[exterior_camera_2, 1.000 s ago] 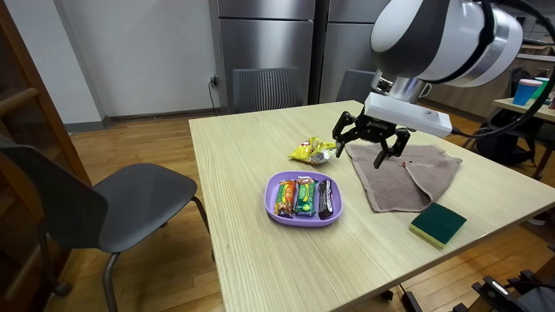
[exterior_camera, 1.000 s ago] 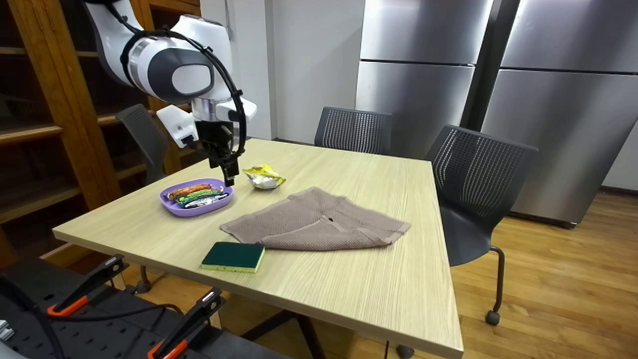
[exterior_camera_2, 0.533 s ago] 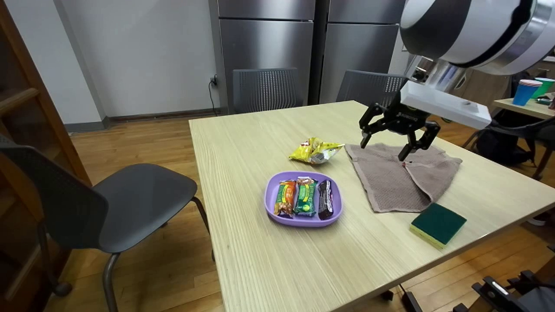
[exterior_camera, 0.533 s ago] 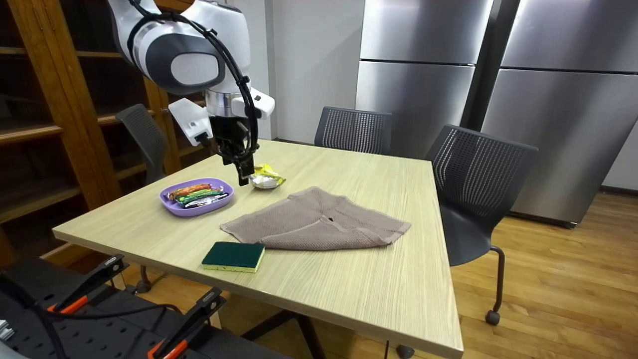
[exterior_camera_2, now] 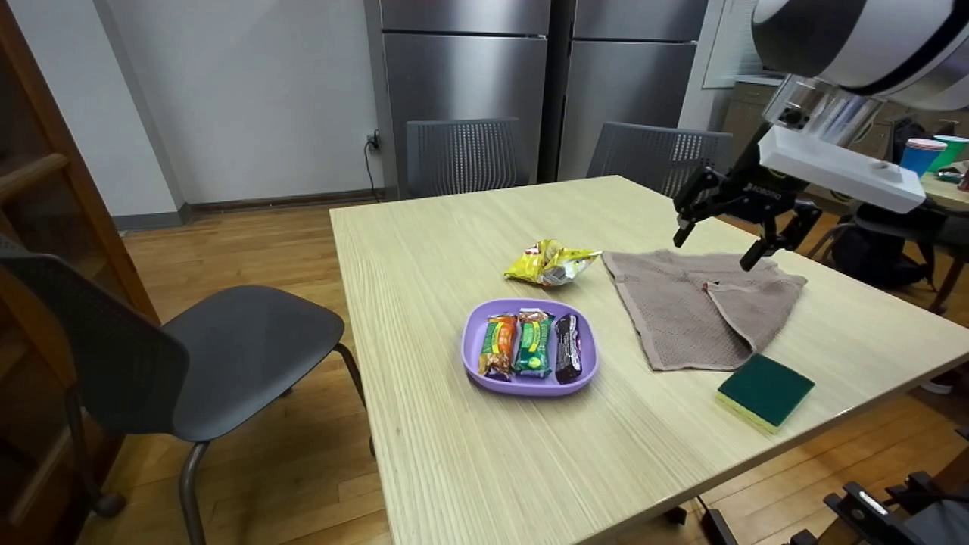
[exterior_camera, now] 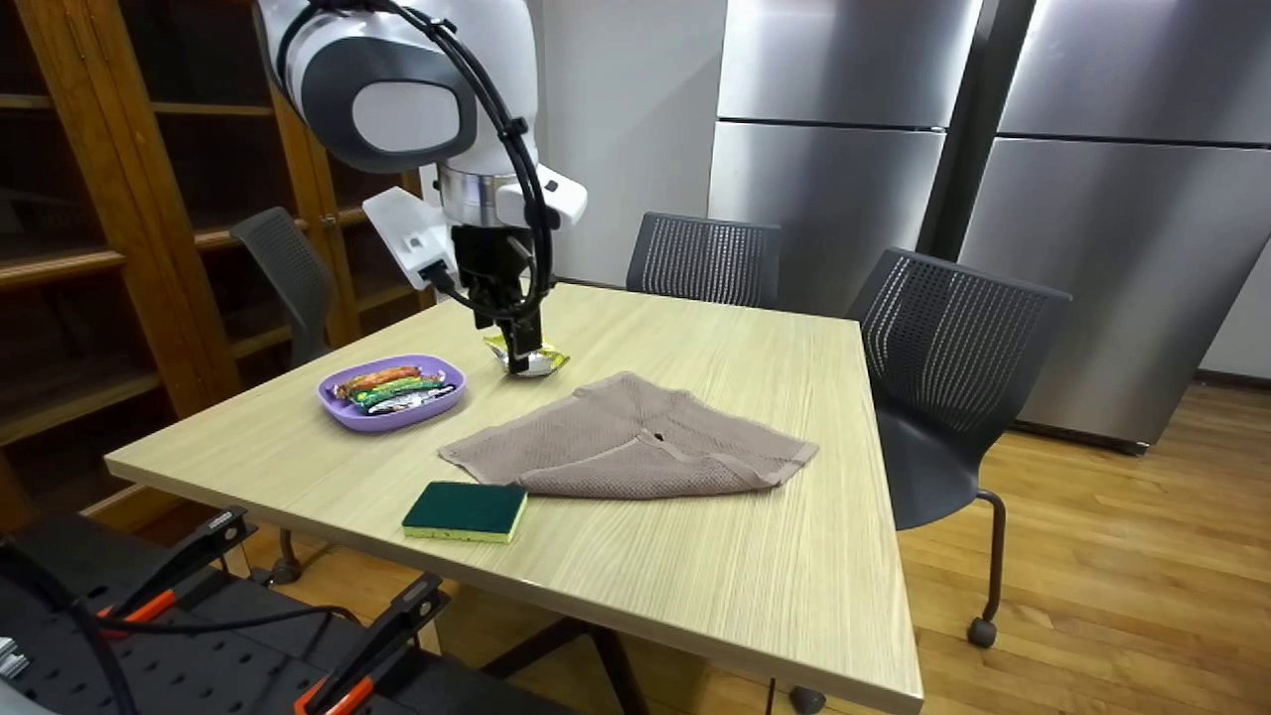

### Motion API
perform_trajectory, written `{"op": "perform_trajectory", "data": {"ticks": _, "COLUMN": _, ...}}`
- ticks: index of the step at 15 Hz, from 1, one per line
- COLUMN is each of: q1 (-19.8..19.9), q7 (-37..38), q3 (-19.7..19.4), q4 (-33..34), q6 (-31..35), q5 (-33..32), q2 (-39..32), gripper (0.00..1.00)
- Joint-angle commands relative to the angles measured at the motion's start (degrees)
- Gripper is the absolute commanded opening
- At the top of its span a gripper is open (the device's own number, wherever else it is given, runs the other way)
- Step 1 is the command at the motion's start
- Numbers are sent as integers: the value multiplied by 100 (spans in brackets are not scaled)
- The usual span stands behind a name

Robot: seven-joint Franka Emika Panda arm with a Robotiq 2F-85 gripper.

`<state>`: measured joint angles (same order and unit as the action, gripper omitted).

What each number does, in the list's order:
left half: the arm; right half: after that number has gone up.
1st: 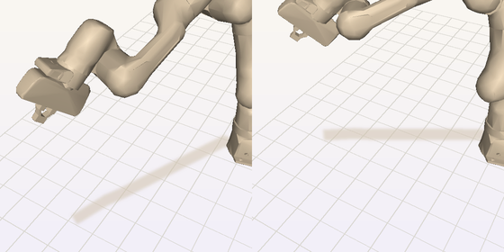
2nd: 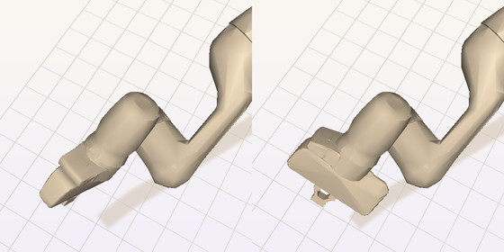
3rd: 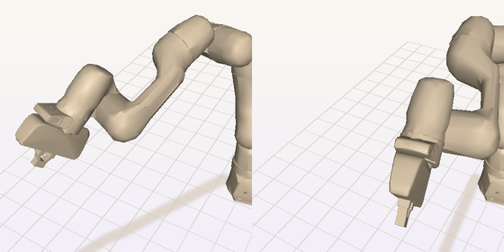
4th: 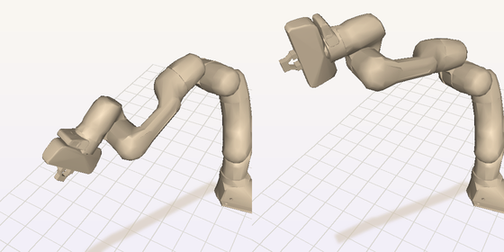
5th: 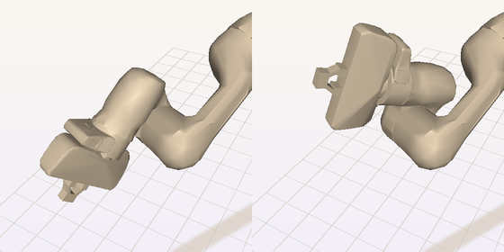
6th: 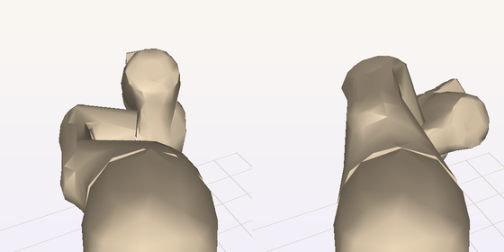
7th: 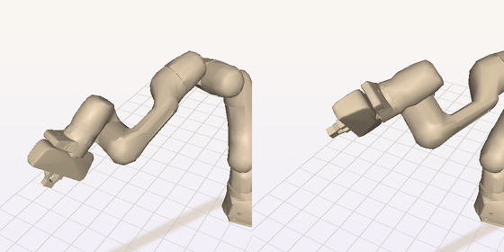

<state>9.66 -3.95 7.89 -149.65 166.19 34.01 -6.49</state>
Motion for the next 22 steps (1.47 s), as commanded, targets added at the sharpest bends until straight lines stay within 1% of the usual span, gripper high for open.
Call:
{"op": "perform_trajectory", "data": {"ticks": 1, "q1": 57, "q7": -78, "q3": -69, "q4": 31, "q6": -1, "q5": -3, "q2": -55, "gripper": 100}}
{"op": "perform_trajectory", "data": {"ticks": 3, "q1": 118, "q7": -151, "q3": -119, "q4": 87, "q6": -2, "q5": -3, "q2": -148, "gripper": 100}}
{"op": "perform_trajectory", "data": {"ticks": 18, "q1": 140, "q7": -234, "q3": -91, "q4": 177, "q6": -13, "q5": 34, "q2": -156, "gripper": 100}}
{"op": "perform_trajectory", "data": {"ticks": 22, "q1": 142, "q7": -195, "q3": -148, "q4": 239, "q6": 8, "q5": -55, "q2": -207, "gripper": 100}}
